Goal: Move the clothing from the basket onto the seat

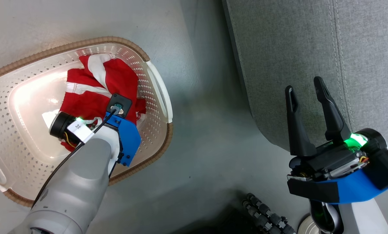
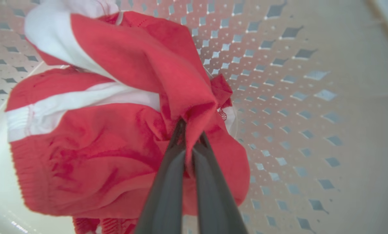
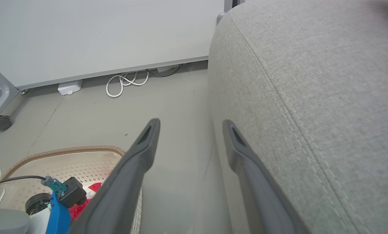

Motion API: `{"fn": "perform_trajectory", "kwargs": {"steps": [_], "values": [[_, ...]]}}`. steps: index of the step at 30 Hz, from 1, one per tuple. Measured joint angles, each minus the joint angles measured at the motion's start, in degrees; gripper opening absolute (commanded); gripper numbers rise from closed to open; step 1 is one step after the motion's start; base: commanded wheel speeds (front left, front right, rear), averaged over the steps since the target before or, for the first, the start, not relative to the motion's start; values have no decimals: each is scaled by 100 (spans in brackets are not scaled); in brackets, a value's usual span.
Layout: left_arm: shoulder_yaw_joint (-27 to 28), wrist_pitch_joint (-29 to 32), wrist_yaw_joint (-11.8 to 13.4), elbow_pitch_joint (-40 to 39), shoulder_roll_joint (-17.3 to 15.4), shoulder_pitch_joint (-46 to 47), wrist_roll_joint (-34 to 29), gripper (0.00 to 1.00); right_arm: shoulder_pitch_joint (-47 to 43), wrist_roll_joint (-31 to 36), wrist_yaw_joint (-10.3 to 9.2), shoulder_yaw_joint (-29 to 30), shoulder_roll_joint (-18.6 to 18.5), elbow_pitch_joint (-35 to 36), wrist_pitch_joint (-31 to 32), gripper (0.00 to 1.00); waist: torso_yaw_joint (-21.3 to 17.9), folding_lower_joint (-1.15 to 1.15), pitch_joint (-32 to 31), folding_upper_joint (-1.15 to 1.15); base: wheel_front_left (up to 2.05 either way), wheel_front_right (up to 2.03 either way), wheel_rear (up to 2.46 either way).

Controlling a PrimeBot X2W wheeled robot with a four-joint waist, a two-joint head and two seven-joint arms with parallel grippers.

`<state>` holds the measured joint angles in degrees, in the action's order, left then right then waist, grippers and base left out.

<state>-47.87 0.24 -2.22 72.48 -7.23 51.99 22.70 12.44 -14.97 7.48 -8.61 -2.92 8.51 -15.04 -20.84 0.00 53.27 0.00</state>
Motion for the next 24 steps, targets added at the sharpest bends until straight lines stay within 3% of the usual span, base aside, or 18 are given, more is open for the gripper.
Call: {"fn": "perform_trajectory", "kwargs": {"steps": [12, 24], "values": [[198, -523, -202, 38, 25, -20, 364, 0, 388, -9, 1, -255, 4, -257, -1, 100, -74, 0, -301, 0, 0, 0, 0], [391, -1350, -425, -56, 275, -642, 821, 0, 468, 334, 1, -226, 8, -813, 7, 100, 284, -1, -1635, 0, 0, 0, 0]]}}
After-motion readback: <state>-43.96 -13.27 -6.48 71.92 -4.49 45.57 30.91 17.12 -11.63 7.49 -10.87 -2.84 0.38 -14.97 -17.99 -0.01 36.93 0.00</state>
